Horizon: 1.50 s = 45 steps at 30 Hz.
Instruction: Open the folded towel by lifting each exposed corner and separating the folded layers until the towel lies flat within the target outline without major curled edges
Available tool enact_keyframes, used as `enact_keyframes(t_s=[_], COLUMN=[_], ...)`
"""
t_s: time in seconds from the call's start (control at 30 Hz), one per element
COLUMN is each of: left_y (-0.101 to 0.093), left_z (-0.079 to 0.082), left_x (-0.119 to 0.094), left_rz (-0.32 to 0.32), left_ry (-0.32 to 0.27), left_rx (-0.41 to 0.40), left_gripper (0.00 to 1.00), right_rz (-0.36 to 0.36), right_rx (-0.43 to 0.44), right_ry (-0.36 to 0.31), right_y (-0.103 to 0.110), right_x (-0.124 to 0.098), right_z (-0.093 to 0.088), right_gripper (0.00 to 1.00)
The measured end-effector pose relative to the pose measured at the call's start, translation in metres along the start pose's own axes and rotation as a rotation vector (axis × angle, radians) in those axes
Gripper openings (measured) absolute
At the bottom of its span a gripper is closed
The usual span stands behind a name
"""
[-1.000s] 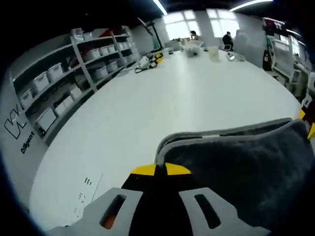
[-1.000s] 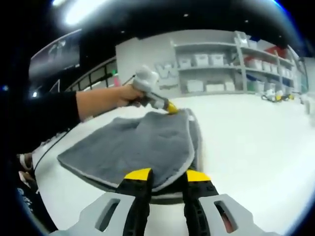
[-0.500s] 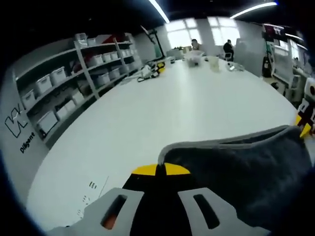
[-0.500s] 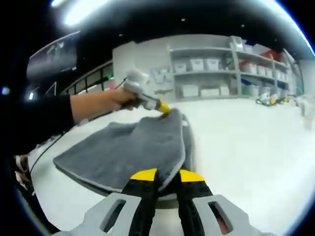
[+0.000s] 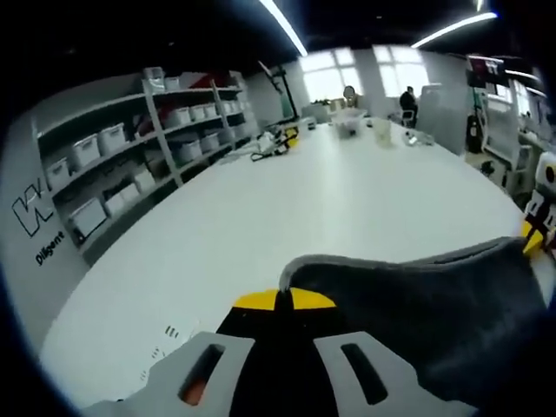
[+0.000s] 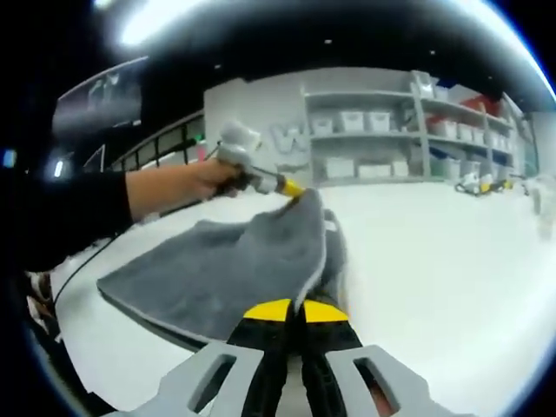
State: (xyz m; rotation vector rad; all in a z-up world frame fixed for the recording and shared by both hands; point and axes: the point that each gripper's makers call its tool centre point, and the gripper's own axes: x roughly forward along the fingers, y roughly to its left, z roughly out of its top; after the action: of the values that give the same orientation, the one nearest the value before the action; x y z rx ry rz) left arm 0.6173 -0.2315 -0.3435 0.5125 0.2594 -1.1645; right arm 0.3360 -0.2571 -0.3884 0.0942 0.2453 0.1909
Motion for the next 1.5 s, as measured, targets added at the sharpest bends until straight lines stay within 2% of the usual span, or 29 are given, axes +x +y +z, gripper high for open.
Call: enact_keyframes(t_s=[0.1,0.3,0.37,0.43,0.5,0.53,0.83,1.0,1.13,1.33,1.37,1.5], left_y=[0.002,0.010,0.014,0.016,0.018,0.019,0.037,0.059,0.069,0.078,0.080,0.091], left_z=[0.001,0.007,0.009,0.009,0.008,0.008,-0.001,-0.005,-0.019,-0.034,-0.038,-0.048], left_x=[-0.003,-0.019,-0.023,-0.026,-0.029,-0.030,-0.064,-0.091,-0.108,-0.137,-0.144,-0.170], left_rz=[0.009,0.033,0.045,0.053,0.060,0.062,0.110,0.149,0.166,0.188,0.197,0.225], left_ry=[-0.007,-0.059,-0.076,-0.093,-0.101,-0.104,-0.137,-0.171,-0.151,-0.153,-0.147,-0.134], left_rx=[0.000,-0.037,-0.038,-0.033,-0.025,-0.024,-0.115,-0.175,-0.173,-0.164,-0.153,-0.133], left_gripper=[0.00,0.00,0.00,0.00,0.00,0.00,0.01,0.01,0.01,0.01,0.01,0.01], right_rz=[0.005,0.043,0.072,0.109,0.117,0.111,0.180,0.224,0.268,0.354,0.379,0.427], right_rx=[-0.007,-0.021,-0.009,-0.033,-0.103,-0.131,-0.191,-0.208,-0.262,-0.318,-0.333,-0.362], right_ry=[-0.014,-0.044,-0.095,-0.130,-0.179,-0.179,-0.196,-0.224,-0.235,-0.225,-0.222,-0.227], right_y=[0.003,0.017,0.025,0.034,0.042,0.044,0.084,0.113,0.140,0.185,0.199,0.231], right_x=[-0.002,-0.001,-0.002,-0.005,-0.008,-0.008,0.009,0.025,0.032,0.042,0.044,0.048], right_z=[0.003,0.012,0.025,0.035,0.049,0.051,0.074,0.088,0.094,0.089,0.089,0.091], right_gripper=[0.00,0.00,0.00,0.00,0.00,0.00,0.00,0.00,0.00,0.00,0.00,0.00])
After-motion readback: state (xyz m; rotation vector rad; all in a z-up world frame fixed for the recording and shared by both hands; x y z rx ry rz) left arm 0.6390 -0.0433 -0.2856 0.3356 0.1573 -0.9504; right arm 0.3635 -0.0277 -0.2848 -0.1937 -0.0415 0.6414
